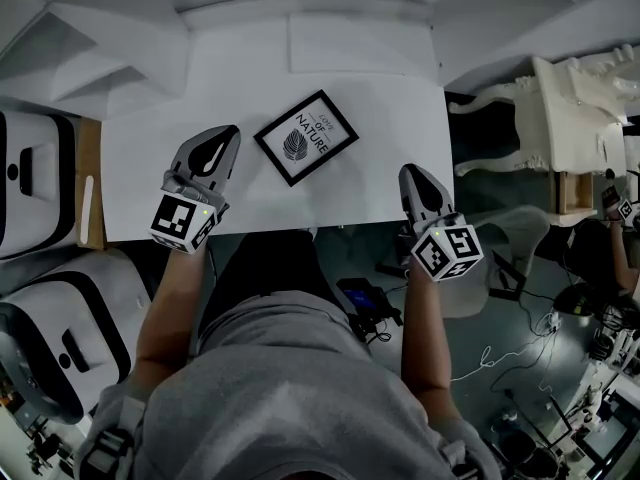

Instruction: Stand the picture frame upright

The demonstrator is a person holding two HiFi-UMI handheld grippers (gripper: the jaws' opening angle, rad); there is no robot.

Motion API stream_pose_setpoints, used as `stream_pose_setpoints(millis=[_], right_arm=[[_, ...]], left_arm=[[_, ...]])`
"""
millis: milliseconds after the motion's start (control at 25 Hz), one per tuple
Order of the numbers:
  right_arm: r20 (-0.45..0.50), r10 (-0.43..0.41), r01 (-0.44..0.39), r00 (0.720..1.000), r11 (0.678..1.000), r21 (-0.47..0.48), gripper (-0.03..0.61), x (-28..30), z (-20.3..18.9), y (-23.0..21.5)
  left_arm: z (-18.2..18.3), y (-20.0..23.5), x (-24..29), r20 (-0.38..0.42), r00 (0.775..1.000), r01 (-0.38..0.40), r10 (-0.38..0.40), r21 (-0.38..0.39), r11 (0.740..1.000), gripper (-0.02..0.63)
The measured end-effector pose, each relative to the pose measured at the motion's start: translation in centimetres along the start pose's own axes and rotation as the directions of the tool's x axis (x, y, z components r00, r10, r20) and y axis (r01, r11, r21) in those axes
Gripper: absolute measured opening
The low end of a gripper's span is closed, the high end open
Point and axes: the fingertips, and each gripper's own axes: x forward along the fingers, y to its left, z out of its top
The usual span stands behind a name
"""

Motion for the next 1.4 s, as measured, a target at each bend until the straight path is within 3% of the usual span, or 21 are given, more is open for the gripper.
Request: stream_pose_setpoints(millis=[440, 800, 1000, 1120, 1280, 1400], right_arm=[[-0.163, 0.073, -0.057, 0.984, 0.994, 0.096, 0.031, 6.3, -3.9, 0.9], [-0.265, 0.078, -0.002, 0.961, 0.961, 0.275, 0.031, 11.2, -9.4, -0.1], [-0.323, 0.034, 0.052, 0.946, 0.966, 0.255, 0.032, 12.7, -12.1, -1.0], [-0.391, 0.023, 0.078, 0.920, 0.968, 0.240, 0.128, 13.5, -13.9, -1.1], [-0.462, -0.003, 0.095, 0.887, 0.980, 0.176, 0.144, 14.3, -15.3, -0.9], [-0.474, -0.025, 0.100, 0.880, 0.986, 0.134, 0.146, 14.8, -15.6, -1.1]], left_arm=[[-3.1, 2.2, 6.6, -0.086, 0.992, 0.091, -0.093, -0.030, 0.995, 0.010], [-9.7, 1.2, 11.9, -0.238, 0.950, 0.191, -0.203, -0.072, 0.979, 0.072], [-13.8, 0.6, 13.3, -0.324, 0.918, 0.208, -0.230, -0.102, 0.973, 0.100], [-15.9, 0.6, 13.9, -0.360, 0.903, 0.210, -0.235, -0.108, 0.972, 0.117], [-17.4, 0.1, 14.6, -0.393, 0.884, 0.225, -0.253, -0.117, 0.967, 0.133], [-18.6, -0.9, 14.9, -0.418, 0.865, 0.253, -0.278, -0.116, 0.961, 0.133]])
